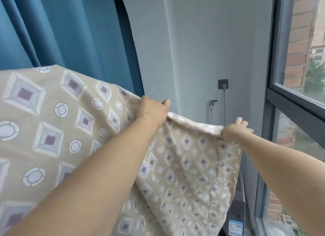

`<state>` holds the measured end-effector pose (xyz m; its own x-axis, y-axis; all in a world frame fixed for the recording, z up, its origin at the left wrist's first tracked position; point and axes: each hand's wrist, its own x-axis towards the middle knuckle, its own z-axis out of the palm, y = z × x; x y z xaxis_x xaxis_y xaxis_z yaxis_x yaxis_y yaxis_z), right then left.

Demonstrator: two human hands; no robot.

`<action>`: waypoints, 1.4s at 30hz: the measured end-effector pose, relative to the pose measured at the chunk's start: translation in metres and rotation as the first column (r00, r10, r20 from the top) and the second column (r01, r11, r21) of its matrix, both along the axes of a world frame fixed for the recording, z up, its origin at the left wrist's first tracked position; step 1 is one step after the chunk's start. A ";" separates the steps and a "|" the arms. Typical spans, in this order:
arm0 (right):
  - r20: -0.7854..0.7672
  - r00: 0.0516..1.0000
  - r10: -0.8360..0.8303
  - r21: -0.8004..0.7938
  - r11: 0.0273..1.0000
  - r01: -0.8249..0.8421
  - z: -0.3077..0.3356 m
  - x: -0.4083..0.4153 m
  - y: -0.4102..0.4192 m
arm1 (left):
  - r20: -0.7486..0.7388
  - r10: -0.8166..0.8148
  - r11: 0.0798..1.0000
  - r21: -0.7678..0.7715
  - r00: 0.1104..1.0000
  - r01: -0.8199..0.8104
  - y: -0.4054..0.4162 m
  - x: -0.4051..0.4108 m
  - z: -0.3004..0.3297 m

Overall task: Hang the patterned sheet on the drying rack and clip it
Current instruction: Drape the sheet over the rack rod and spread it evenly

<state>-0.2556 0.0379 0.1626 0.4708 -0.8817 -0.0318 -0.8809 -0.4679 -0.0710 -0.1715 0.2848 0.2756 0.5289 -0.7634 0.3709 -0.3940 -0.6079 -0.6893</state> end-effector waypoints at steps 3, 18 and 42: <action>0.035 0.956 0.292 0.109 0.950 -0.294 0.017 0.025 0.028 | 0.061 0.127 0.985 0.110 0.990 -0.133 0.008 0.007 0.019; 0.511 0.662 0.549 -0.071 0.794 -0.604 0.102 0.119 0.163 | -0.136 0.299 0.926 -0.199 0.944 -0.322 0.102 0.000 0.113; 0.938 0.121 0.323 0.021 0.297 -0.955 0.236 0.112 0.295 | -0.095 0.319 0.667 -0.684 0.943 -0.294 0.249 -0.082 0.154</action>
<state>-0.1433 0.3328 0.3986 0.9073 -0.0807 0.4127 0.3596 -0.3600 -0.8609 -0.2532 0.5337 0.4296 0.6660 -0.0910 0.7404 -0.0857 -0.9953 -0.0452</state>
